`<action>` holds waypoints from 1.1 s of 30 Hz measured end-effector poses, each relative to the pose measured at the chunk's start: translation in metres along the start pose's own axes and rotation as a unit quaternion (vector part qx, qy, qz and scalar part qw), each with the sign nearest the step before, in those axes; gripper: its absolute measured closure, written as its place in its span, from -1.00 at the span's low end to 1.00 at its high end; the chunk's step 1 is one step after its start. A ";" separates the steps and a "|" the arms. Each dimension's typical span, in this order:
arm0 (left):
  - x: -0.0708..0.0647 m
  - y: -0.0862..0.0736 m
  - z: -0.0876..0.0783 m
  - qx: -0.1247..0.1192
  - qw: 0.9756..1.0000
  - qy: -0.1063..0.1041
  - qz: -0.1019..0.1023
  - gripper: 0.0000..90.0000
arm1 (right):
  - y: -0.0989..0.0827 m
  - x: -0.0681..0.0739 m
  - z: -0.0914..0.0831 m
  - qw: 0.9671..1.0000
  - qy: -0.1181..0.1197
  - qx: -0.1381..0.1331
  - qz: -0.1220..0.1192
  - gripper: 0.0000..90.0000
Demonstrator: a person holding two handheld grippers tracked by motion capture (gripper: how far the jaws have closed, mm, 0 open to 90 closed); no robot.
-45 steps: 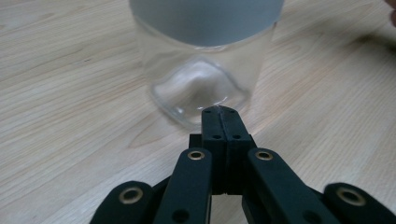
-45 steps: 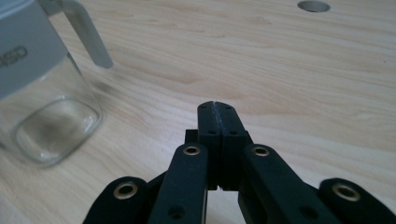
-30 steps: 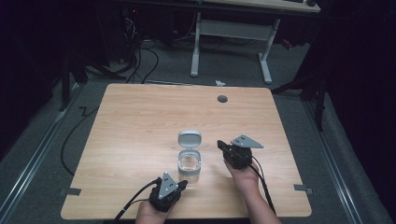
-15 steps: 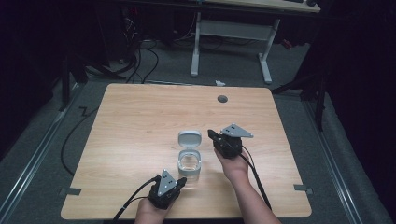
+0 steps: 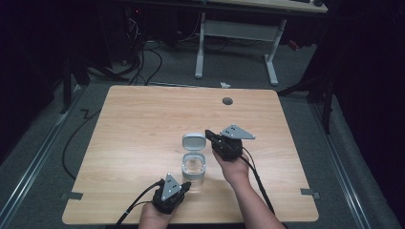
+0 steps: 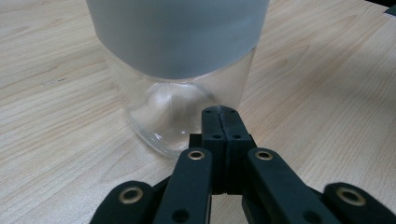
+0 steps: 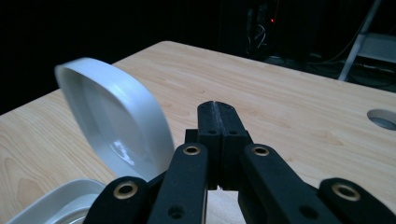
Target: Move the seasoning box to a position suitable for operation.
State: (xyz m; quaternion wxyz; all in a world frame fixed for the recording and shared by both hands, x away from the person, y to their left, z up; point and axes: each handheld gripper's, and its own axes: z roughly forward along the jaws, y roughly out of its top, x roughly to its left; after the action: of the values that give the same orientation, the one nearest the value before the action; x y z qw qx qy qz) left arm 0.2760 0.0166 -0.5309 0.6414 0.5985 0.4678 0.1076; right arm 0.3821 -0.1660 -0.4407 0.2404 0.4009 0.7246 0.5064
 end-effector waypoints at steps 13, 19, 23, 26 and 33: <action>-0.001 0.002 -0.001 -0.004 1.000 -0.001 -0.003 1.00 | 0.000 0.016 -0.017 0.999 0.018 -0.011 -0.025 1.00; -0.002 0.002 -0.001 -0.006 1.000 -0.002 -0.004 1.00 | -0.013 0.028 -0.026 0.999 0.028 -0.009 -0.029 1.00; -0.002 0.002 -0.001 -0.005 1.000 -0.004 -0.003 1.00 | -0.021 0.032 -0.034 0.999 0.034 -0.012 -0.028 1.00; -0.002 0.001 -0.001 -0.003 1.000 -0.004 -0.003 1.00 | -0.029 0.038 -0.037 0.999 0.040 -0.004 -0.031 1.00; -0.003 0.001 -0.001 -0.006 1.000 -0.004 -0.004 1.00 | -0.040 0.046 -0.043 0.998 0.042 0.000 -0.039 1.00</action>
State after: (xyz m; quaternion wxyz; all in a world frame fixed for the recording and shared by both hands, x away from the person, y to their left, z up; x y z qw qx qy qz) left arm 0.2743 0.0161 -0.5283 0.6469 0.5932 0.4673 0.1056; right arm 0.3102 -0.1579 -0.4592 0.2298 0.3508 0.7488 0.5132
